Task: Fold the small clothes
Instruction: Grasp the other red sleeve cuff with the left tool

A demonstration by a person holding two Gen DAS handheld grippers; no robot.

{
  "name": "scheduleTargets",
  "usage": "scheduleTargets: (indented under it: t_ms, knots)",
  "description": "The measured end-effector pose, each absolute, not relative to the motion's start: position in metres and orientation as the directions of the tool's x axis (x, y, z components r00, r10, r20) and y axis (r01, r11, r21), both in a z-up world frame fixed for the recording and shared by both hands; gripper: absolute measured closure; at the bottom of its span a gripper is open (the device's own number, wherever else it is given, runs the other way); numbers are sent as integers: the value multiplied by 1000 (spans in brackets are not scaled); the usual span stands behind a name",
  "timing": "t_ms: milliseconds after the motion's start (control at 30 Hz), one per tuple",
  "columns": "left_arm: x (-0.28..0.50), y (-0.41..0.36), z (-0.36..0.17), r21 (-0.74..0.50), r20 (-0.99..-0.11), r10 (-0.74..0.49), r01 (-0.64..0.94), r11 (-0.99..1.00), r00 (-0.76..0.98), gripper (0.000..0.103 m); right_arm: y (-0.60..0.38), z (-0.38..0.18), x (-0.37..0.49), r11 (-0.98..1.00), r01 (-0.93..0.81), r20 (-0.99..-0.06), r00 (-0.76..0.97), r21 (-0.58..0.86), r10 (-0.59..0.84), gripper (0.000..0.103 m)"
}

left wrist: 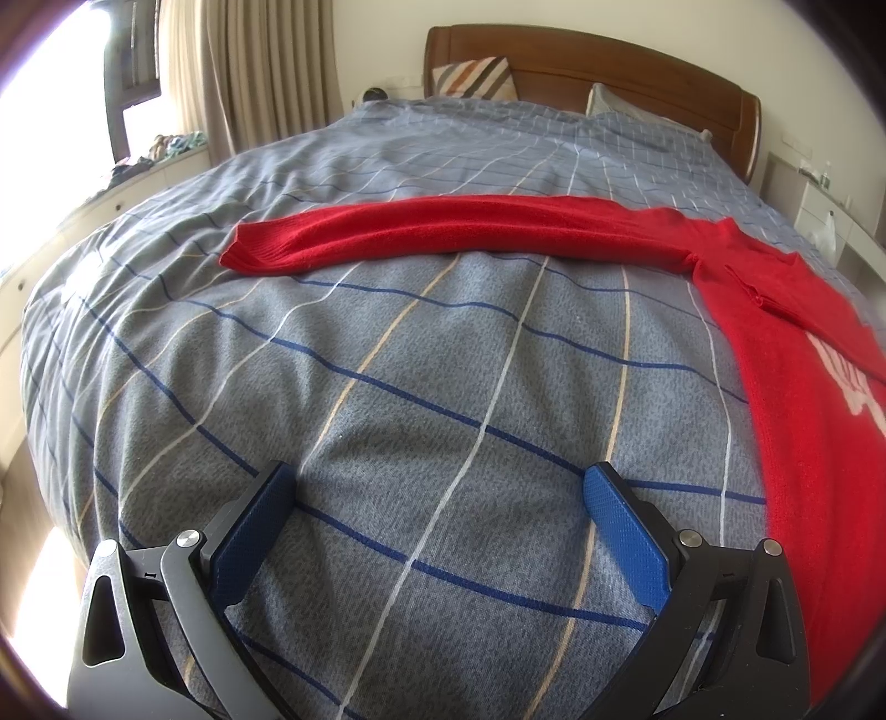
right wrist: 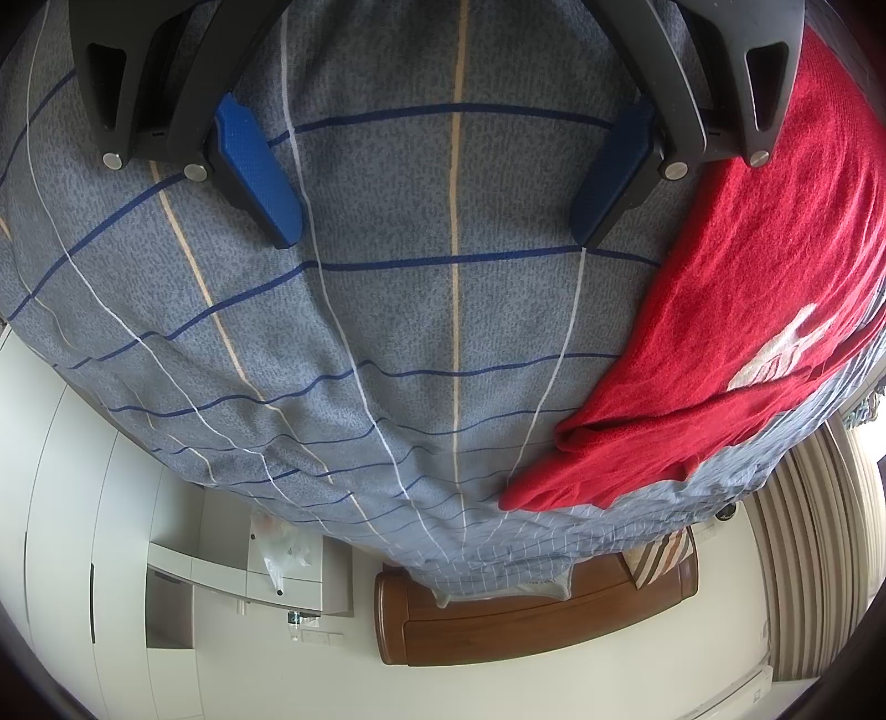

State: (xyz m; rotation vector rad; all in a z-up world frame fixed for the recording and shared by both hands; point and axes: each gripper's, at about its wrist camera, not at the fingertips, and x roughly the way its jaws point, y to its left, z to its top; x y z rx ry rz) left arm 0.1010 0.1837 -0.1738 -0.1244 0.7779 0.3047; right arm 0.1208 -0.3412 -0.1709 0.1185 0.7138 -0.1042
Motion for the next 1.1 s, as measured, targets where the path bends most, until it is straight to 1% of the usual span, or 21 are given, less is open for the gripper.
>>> scheduleTargets:
  t_ms: [100, 167, 233, 333, 467, 533, 567, 667, 733, 800, 833, 867, 900, 933, 967, 1000, 1033, 1067, 1100]
  knots:
    - [103, 186, -172, -11, -729, 202, -306, 952, 655, 0, -341, -171, 121, 988, 135, -658, 751, 73, -55, 6]
    - [105, 191, -166, -36, -750, 165, -288, 957, 641, 0, -341, -171, 121, 988, 135, -658, 751, 73, -54, 6]
    - [104, 199, -155, -93, -757, 111, -275, 957, 644, 1, -341, -172, 121, 988, 133, -659, 751, 74, -52, 5]
    - [103, 225, -128, -180, -733, 65, -285, 941, 677, 1, -341, -172, 121, 989, 132, -660, 750, 72, -52, 4]
    - [111, 292, -100, -319, -702, 51, -377, 870, 711, 1, -342, -173, 121, 989, 131, -661, 749, 70, -52, 4]
    - [118, 334, -101, -419, -704, 17, -435, 797, 710, 1, -342, -173, 121, 989, 132, -661, 748, 69, -53, 4]
    - [124, 351, -105, -446, -716, 7, -465, 765, 698, 1, -342, -173, 121, 989, 132, -661, 748, 69, -54, 4]
    - [148, 382, -120, -463, -763, -21, -524, 715, 646, 2, -342, -173, 121, 989, 132, -661, 748, 64, -57, 4]
    - [164, 387, -129, -470, -780, -44, -537, 701, 625, 7, -342, -173, 121, 989, 133, -661, 748, 61, -60, 4]
    - [181, 384, -135, -476, -788, -69, -534, 699, 612, 21, -341, -173, 121, 989, 134, -660, 749, 58, -62, 4]
    - [190, 382, -138, -475, -792, -82, -528, 704, 604, 23, -342, -173, 121, 989, 134, -660, 749, 57, -64, 4]
    - [199, 379, -141, -474, -797, -97, -518, 711, 597, 28, -342, -173, 121, 989, 134, -659, 749, 56, -65, 4]
    - [206, 376, -143, -469, -802, -107, -509, 722, 588, 36, -341, -173, 120, 989, 134, -659, 749, 55, -65, 4]
    - [213, 373, -145, -450, -812, -101, -507, 735, 575, 42, -342, -173, 120, 989, 134, -658, 750, 54, -66, 4]
    - [217, 369, -147, -424, -823, -82, -512, 747, 562, 57, -342, -173, 120, 989, 134, -659, 750, 54, -66, 4]
    - [220, 366, -147, -391, -834, -51, -523, 758, 550, 79, -342, -173, 120, 989, 134, -659, 750, 54, -65, 4]
    - [221, 365, -144, -361, -840, -18, -533, 766, 543, 90, -342, -173, 120, 989, 134, -659, 750, 55, -65, 4]
    - [221, 363, -139, -354, -834, -3, -531, 770, 552, 96, -342, -173, 120, 989, 134, -659, 750, 55, -65, 4]
    - [221, 360, -131, -341, -828, 19, -531, 776, 560, 98, -342, -173, 120, 989, 134, -659, 749, 55, -65, 4]
